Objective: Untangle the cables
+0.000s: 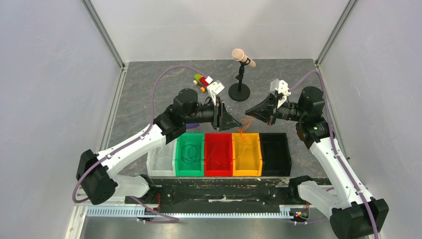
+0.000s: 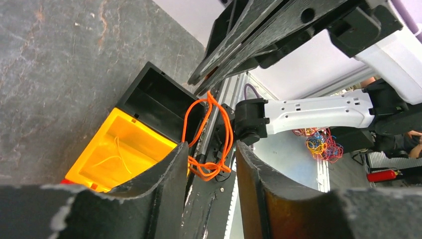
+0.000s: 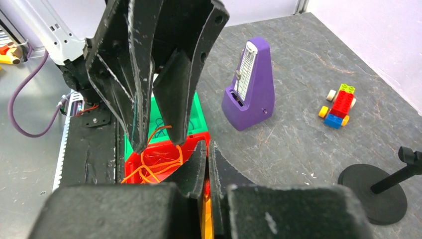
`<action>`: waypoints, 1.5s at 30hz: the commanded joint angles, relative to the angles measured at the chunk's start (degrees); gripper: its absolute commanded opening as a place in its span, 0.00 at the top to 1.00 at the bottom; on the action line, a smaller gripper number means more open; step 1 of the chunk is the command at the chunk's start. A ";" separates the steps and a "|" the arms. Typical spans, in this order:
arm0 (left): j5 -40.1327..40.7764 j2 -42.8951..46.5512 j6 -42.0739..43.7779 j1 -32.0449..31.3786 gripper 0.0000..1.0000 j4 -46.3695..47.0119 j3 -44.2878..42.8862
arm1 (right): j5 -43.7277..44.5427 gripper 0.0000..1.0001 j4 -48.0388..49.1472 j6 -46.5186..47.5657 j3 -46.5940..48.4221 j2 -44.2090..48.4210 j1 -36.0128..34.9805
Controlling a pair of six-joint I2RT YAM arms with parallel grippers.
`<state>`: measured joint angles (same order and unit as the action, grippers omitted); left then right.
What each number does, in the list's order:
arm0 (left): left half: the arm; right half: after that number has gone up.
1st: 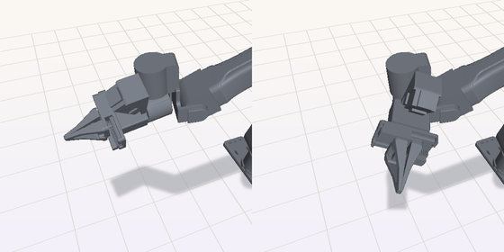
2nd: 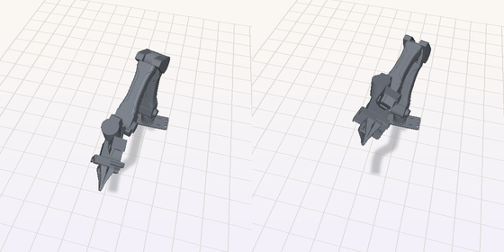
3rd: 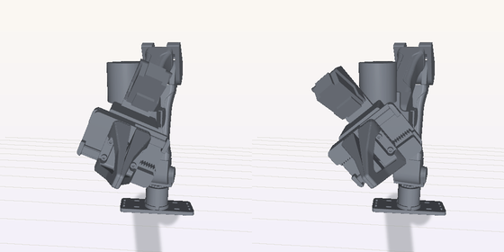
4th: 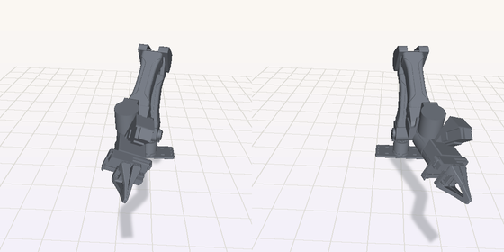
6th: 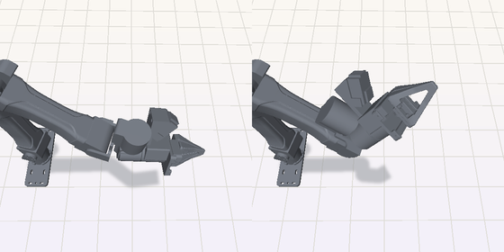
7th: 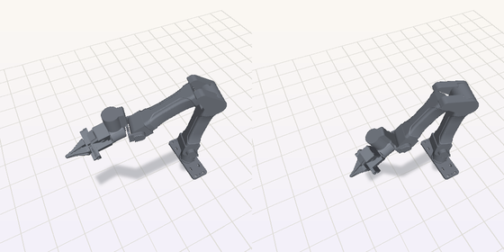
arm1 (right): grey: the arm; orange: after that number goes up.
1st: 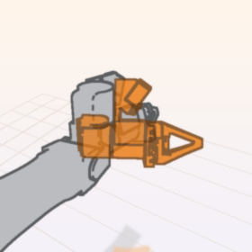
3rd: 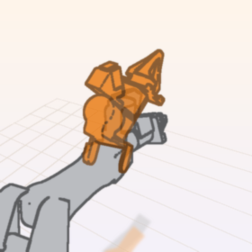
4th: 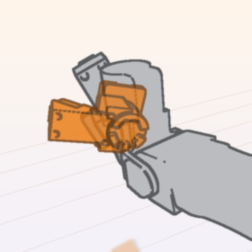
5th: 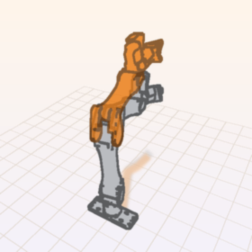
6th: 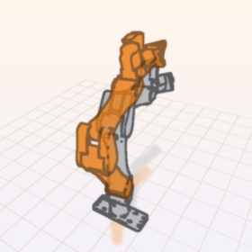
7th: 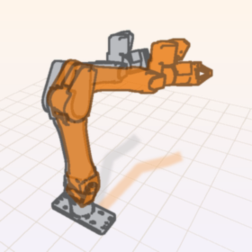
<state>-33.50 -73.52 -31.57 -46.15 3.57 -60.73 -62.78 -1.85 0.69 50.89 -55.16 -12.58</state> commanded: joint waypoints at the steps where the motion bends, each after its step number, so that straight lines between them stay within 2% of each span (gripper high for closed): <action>1: 2.01 -0.22 -2.94 0.01 0.56 1.06 1.10 | 1.98 1.00 0.70 0.38 0.07 1.14 -0.28; 3: 2.21 0.00 -2.64 0.26 0.70 0.35 1.46 | 2.01 1.00 0.94 -0.09 0.03 1.20 -0.33; 5: 1.61 0.25 -2.31 0.66 0.95 0.38 1.75 | 2.54 1.00 0.96 -0.36 0.08 1.03 -0.34; 6: 1.37 0.58 -2.08 1.07 0.98 0.23 1.82 | 3.37 1.00 0.69 -0.03 0.21 0.89 -0.23; 11: -0.78 3.08 1.06 6.34 0.98 -3.21 3.33 | 7.55 1.00 -2.95 2.84 2.26 -0.45 3.58; 17: -1.33 7.43 8.34 13.50 0.98 -12.33 6.46 | 4.28 1.00 -4.94 3.61 6.39 -4.86 14.93; 22: -1.12 9.05 13.23 16.19 0.98 -16.80 7.97 | 3.54 1.00 -4.90 3.11 8.80 -7.25 19.90; 27: -2.58 9.07 17.33 16.44 0.98 -18.51 8.70 | 2.07 1.00 -5.05 1.38 10.97 -8.45 26.35; 30: -5.71 7.59 15.43 16.04 0.98 -14.94 7.93 | -1.39 1.00 -7.40 0.76 11.57 -7.90 28.55; 35: -9.58 2.18 14.66 11.25 0.98 -10.15 -0.27 | -3.88 1.00 -14.97 5.17 10.51 -3.87 28.83; 36: -9.83 1.34 14.48 10.70 0.98 -9.28 -2.33 | -4.98 0.94 -19.03 9.04 11.21 -3.63 28.84; 37: -10.34 0.65 14.42 10.58 0.98 -8.13 -4.14 | -6.26 0.76 -24.83 13.28 11.94 -3.62 28.81; 39: -10.35 -0.87 15.46 10.47 0.98 -7.52 -8.44 | -7.67 0.46 -32.40 20.76 12.08 -3.30 28.76; 41: -9.07 -1.96 16.89 10.47 0.98 -7.70 -13.03 | -8.80 0.32 -34.21 23.34 10.24 -2.33 28.52; 45: -10.39 -4.80 16.56 10.20 0.98 -7.72 -21.39 | -8.76 0.18 -26.83 21.55 4.57 0.06 25.86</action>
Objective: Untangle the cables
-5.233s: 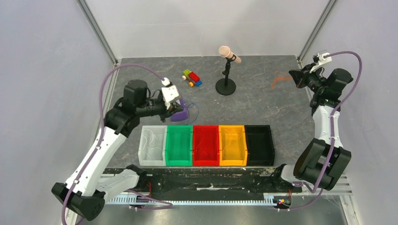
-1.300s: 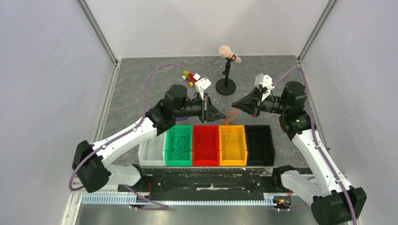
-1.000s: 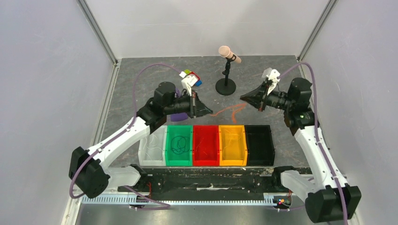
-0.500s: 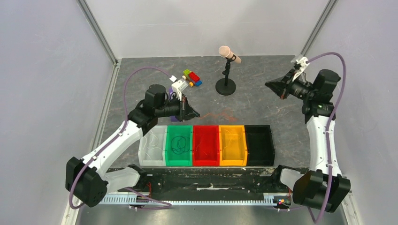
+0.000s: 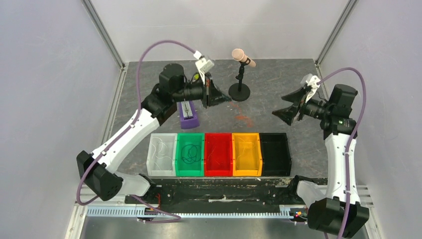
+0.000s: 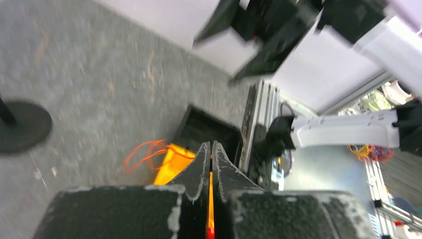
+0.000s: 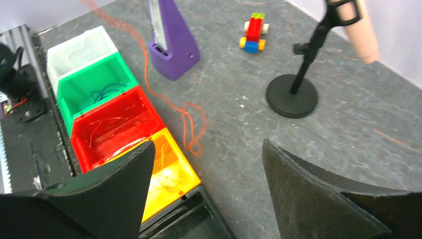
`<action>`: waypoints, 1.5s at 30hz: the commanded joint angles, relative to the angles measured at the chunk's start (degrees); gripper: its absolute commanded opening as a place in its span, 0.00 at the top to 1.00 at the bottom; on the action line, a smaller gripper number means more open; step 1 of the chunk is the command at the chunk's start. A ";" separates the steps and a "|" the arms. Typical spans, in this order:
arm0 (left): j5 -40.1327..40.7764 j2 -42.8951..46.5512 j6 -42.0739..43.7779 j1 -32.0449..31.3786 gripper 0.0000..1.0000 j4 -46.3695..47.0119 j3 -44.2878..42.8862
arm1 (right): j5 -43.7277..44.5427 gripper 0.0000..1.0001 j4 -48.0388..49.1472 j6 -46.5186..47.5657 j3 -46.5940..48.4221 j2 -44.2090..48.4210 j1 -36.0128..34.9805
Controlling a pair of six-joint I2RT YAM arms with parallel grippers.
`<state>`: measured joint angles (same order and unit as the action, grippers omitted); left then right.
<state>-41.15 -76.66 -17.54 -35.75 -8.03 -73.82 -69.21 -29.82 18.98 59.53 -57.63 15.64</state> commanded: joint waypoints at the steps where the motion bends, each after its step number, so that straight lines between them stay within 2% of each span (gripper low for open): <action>1: -3.08 -2.39 1.68 -0.48 0.98 4.03 -9.65 | -1.43 0.16 6.02 0.56 -5.49 3.22 -3.58; 6: -3.77 -4.82 0.49 -2.33 0.98 5.23 -13.74 | 4.32 0.12 26.71 -9.30 -11.59 5.38 -12.68; 10: -3.44 -6.05 -1.60 -2.84 0.98 7.65 -14.62 | 11.79 0.12 42.06 -15.53 -15.30 2.69 -21.95; 12: -3.27 -6.36 -1.77 -2.84 0.98 7.67 -15.59 | 16.64 0.21 45.02 -14.06 -15.49 0.04 -25.16; 14: -2.97 -6.17 -1.63 -2.71 0.98 7.64 -16.45 | 19.02 0.33 47.18 -13.21 -15.37 -3.20 -27.00; 15: -2.66 -6.10 -1.34 -2.66 0.98 7.37 -16.93 | 19.24 0.36 48.33 -13.93 -15.13 -4.96 -27.60; 20: -1.21 -4.98 0.79 -2.00 0.98 4.84 -17.50 | 16.23 0.27 53.85 -18.93 -14.99 -8.03 -32.03; 23: -0.28 -4.37 1.28 -1.12 0.98 4.35 -16.86 | 16.04 0.20 54.23 -18.89 -15.82 -6.91 -35.32; 26: 0.06 -4.18 0.93 -0.42 0.98 4.49 -16.35 | 16.55 0.18 51.72 -15.90 -15.79 -5.36 -37.43; 27: 0.01 -4.03 0.57 -0.38 0.98 4.98 -15.95 | 17.08 0.20 50.77 -14.79 -15.61 -4.94 -37.90; 28: -0.06 -4.09 0.22 -0.38 0.98 5.46 -15.68 | 17.52 0.29 50.58 -14.43 -15.58 -4.77 -38.13; 30: 0.26 -3.98 -0.48 -0.32 0.98 6.32 -15.32 | 18.65 0.62 49.76 -13.88 -15.20 -4.82 -38.16; 32: 1.49 -3.84 -1.47 0.70 0.98 7.26 -14.97 | 19.82 0.80 47.16 -12.09 -14.54 -4.82 -38.14; 33: 2.26 -3.70 -2.15 1.84 0.98 7.74 -14.87 | 20.38 0.86 45.66 -11.05 -14.38 -4.48 -38.12; 38: 6.37 -3.27 -7.90 10.08 0.98 11.17 -13.72 | 22.02 0.99 38.85 -7.62 -14.69 -1.52 -38.05; 45: 3.21 2.36 -2.91 12.37 0.98 6.60 -3.17 | 27.09 1.00 39.95 -10.25 -11.77 0.91 -37.91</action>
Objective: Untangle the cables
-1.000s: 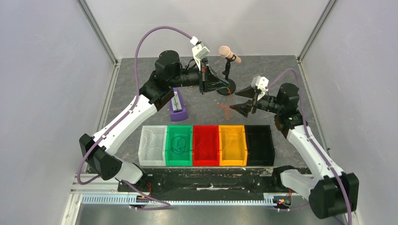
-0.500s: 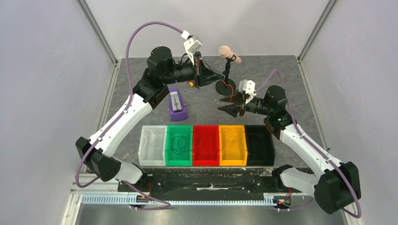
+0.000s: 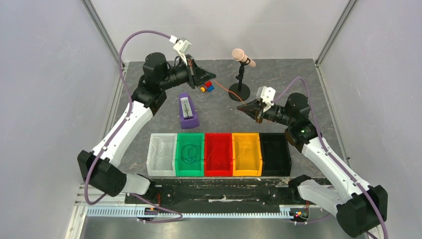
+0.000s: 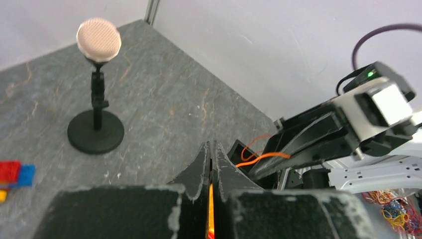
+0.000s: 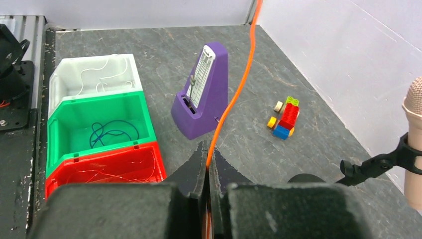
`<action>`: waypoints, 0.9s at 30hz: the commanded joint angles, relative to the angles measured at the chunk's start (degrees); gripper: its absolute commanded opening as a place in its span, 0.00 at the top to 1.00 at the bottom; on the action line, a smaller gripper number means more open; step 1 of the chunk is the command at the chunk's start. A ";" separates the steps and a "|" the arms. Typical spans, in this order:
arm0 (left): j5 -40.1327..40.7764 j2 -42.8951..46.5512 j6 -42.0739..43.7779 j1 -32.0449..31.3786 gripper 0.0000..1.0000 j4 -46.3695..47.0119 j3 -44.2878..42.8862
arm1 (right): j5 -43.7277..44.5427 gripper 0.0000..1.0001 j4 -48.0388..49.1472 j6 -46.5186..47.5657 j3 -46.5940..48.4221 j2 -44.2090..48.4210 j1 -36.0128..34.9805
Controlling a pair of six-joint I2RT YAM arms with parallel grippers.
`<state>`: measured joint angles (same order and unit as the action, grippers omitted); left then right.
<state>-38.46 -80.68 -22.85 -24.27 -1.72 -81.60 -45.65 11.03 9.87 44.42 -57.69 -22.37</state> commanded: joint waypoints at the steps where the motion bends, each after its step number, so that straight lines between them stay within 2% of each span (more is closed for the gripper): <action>1: 1.35 7.25 3.52 0.94 0.98 -1.55 6.83 | 3.72 1.00 0.35 -3.20 4.23 0.90 0.24; 3: 3.83 7.99 5.48 0.95 0.98 -4.73 11.45 | 3.11 1.00 4.17 -8.73 6.12 0.88 0.75; 7: 3.41 6.82 1.03 -1.76 0.98 -2.74 17.20 | 0.70 1.00 19.36 -25.35 7.67 0.58 0.84; 12: 3.09 2.49 -1.15 -11.75 0.98 1.03 14.52 | 0.13 1.00 32.65 -43.11 9.36 -3.02 0.80; 15: 1.66 -1.51 -5.08 -15.44 0.98 4.26 11.83 | 0.83 1.00 38.95 -51.53 9.03 -4.49 0.77; 21: 1.54 -5.38 -11.14 -20.87 0.98 10.94 12.25 | 3.02 1.00 44.25 -60.04 8.22 -4.89 0.92; 24: 2.01 -4.77 -11.87 -20.70 0.98 12.19 13.97 | 3.03 1.00 42.30 -60.24 7.97 -3.59 2.15; 27: 2.48 -1.69 -10.53 -18.65 0.98 11.54 16.46 | 0.93 1.00 38.87 -59.82 6.94 -1.78 6.55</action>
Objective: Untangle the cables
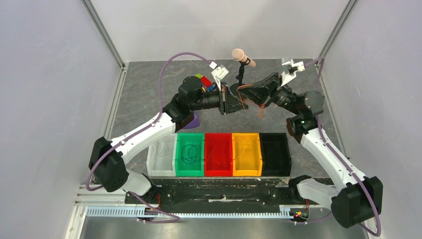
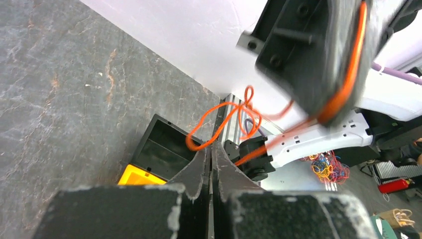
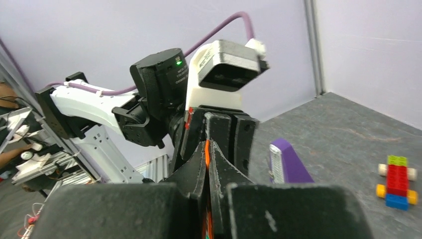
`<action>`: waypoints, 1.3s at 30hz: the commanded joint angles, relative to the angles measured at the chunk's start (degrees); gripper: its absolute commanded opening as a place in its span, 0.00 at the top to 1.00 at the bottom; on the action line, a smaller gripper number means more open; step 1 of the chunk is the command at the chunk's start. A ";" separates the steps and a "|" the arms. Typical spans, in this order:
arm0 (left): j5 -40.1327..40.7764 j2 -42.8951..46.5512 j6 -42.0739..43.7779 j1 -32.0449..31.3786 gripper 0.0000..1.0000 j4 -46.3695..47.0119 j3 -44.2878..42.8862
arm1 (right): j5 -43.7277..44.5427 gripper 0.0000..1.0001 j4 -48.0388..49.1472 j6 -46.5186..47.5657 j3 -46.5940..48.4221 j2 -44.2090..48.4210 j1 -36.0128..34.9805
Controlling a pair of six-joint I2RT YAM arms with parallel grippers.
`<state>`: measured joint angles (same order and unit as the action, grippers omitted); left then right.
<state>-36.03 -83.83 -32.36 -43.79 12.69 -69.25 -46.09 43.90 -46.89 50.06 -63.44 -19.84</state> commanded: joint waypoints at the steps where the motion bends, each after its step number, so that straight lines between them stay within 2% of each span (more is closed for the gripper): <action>1: 0.35 2.87 -0.12 1.72 0.96 -4.02 4.86 | -0.13 1.00 3.69 -1.65 1.02 4.66 6.29; 3: 0.70 5.28 2.79 4.00 0.61 -7.65 5.26 | -4.26 1.00 -4.10 3.58 0.46 6.74 10.59; 4: 1.00 6.33 4.93 5.43 0.47 -9.52 5.27 | -6.56 1.00 -9.62 7.14 0.39 8.34 13.19; 5: 1.32 7.72 7.14 6.80 0.42 -12.07 5.25 | -8.81 1.00 -16.37 12.36 0.46 9.76 15.77; 8: 1.81 11.69 13.06 11.50 0.32 -17.13 6.52 | -12.34 1.00 -41.43 30.87 2.54 14.77 22.59; 11: 2.28 14.20 17.30 14.26 0.29 -20.69 7.52 | -5.69 1.00 -63.26 47.93 4.49 19.00 24.14; 12: 2.28 14.85 18.53 14.42 0.29 -21.72 7.70 | -2.48 1.00 -68.53 50.41 4.39 19.98 24.14; 15: 2.37 16.26 19.06 14.43 0.27 -22.03 8.43 | 11.38 1.00 -76.27 49.79 2.60 22.55 24.14; 17: 2.31 16.12 18.66 14.43 0.27 -22.09 8.37 | 15.45 1.00 -78.78 49.20 1.53 23.54 24.14; 23: 2.19 14.61 18.56 14.43 0.27 -22.88 7.03 | 14.85 1.00 -88.21 47.18 -4.17 23.06 24.14; 31: 2.72 14.45 18.03 14.43 0.27 -22.02 7.89 | 13.33 1.00 -91.03 41.91 -11.15 22.92 24.16; 35: 2.81 14.44 17.71 14.39 0.27 -21.55 8.39 | 12.33 1.00 -83.51 37.49 -14.39 23.13 24.14; 39: 2.89 14.19 17.25 14.43 0.27 -20.91 8.61 | 9.32 1.00 -64.61 32.56 -20.30 24.44 24.14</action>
<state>-33.23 -69.38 -16.38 -29.34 -10.28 -60.86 -33.12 -39.86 -8.19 33.93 -40.62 4.14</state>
